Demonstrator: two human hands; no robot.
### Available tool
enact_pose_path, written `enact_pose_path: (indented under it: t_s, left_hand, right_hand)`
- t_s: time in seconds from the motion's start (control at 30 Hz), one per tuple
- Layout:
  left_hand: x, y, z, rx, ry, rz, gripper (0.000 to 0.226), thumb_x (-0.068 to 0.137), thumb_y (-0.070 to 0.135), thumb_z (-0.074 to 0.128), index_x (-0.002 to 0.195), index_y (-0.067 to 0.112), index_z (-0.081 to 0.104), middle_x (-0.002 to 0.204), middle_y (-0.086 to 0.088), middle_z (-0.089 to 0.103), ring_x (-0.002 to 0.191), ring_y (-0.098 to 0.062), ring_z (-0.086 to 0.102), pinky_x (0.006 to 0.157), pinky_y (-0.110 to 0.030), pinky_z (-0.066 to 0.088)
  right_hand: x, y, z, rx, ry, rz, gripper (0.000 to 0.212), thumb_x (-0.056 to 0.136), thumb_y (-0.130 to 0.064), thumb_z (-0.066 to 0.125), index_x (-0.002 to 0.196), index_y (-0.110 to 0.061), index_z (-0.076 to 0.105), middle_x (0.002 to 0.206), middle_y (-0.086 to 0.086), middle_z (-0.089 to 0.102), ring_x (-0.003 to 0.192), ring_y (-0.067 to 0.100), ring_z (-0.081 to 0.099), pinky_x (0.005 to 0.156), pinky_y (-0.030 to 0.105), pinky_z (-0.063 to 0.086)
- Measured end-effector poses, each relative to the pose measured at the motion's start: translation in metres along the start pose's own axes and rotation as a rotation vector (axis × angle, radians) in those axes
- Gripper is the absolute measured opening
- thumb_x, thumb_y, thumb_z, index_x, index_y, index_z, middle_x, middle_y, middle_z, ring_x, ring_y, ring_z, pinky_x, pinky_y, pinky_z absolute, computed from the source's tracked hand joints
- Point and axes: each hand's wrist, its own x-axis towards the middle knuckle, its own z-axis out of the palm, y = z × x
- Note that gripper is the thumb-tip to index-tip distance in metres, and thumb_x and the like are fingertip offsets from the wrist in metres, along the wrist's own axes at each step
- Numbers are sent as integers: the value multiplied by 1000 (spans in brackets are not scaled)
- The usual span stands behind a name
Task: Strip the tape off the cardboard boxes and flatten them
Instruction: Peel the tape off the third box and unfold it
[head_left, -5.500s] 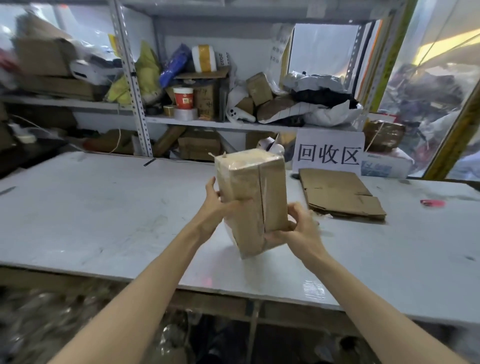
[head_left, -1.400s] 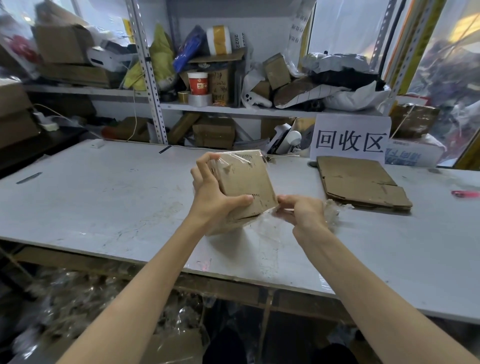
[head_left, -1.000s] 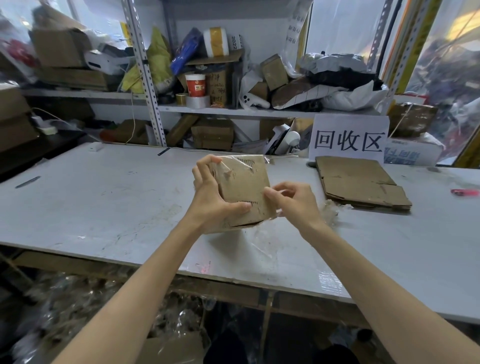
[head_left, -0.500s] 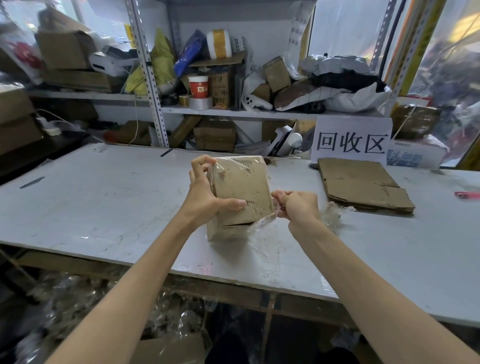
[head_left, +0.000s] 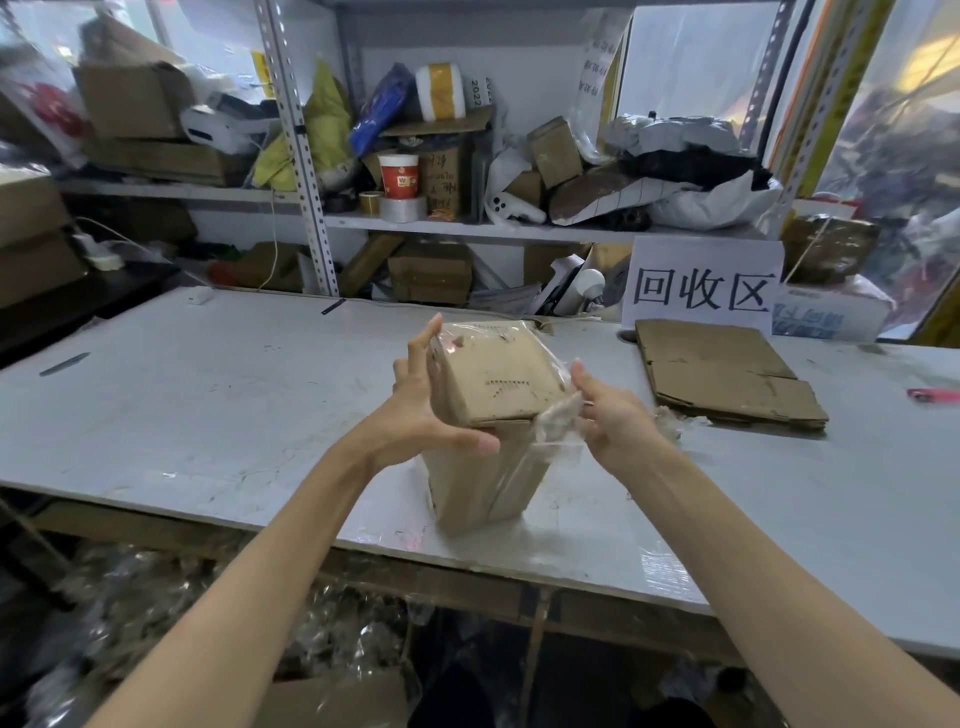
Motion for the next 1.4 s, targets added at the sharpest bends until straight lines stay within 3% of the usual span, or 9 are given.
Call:
enact_pose_path:
  t_s: [0.1,0.2,0.33,0.47,0.7,0.93,1.03,1.17,1.4]
  left_hand:
    - [2,-4,6,67,107,41,145,39,54,90,149,49,-4,140,2,19,131,-12,22,113,-40,26]
    - [6,-5,12,38,243,34,136,42,53,89,150,46,6,131,1,24,125,-16,31,111,-41,31]
    - [9,-3,12,-15,349,-71,139,39,68,79,153,46,4,143,-7,24,135,-30,32,113,-51,34]
    - [8,0,11,2,374,-85,137,36,76,71,154,45,8,143,-8,29,133,-29,35,109,-48,37]
    - [8,0,-1,-153,345,-130,136,36,74,76,153,44,14,147,-10,34,132,-31,42,108,-54,41]
    - [5,-2,12,-109,372,-133,135,34,77,75,149,48,11,144,-8,26,131,-30,38,107,-47,38]
    - [4,-1,16,-79,396,-132,135,32,77,75,148,48,11,142,-8,26,130,-31,38,106,-47,39]
    - [5,1,18,-54,402,-146,136,33,76,74,149,46,10,145,-9,25,133,-33,36,108,-50,37]
    - [8,4,6,-146,366,-130,137,39,75,73,155,41,9,143,-7,37,128,-28,45,109,-51,41]
  right_hand:
    - [-1,-9,-1,55,5,31,33,102,-28,42,88,0,53,84,16,61,69,22,64,72,32,59]
    - [-10,-9,1,-115,-111,-318,26,97,-27,47,112,-11,60,120,11,60,103,17,59,98,41,47]
    - [-21,-6,-4,-789,-311,-989,33,78,-19,76,110,-17,68,118,-2,64,113,10,56,94,25,48]
    - [-20,0,-3,-960,-170,-1216,7,78,3,73,84,-1,71,93,9,68,87,20,65,72,30,58]
    - [-20,-4,3,-386,-52,-817,22,74,16,68,78,-5,73,87,6,73,87,15,71,81,35,58]
    - [-24,4,4,-234,-113,-697,15,73,-17,68,82,-6,73,89,10,71,86,19,66,80,34,54]
    - [-20,7,6,-394,53,-733,21,69,-27,83,81,-16,69,97,1,65,89,5,63,73,21,53]
    - [-15,11,2,-501,105,-737,59,69,-12,85,117,-24,53,99,-7,58,86,2,62,69,15,55]
    - [-10,-11,-19,-904,71,-968,31,76,11,65,99,-10,67,87,-1,69,77,8,64,67,6,49]
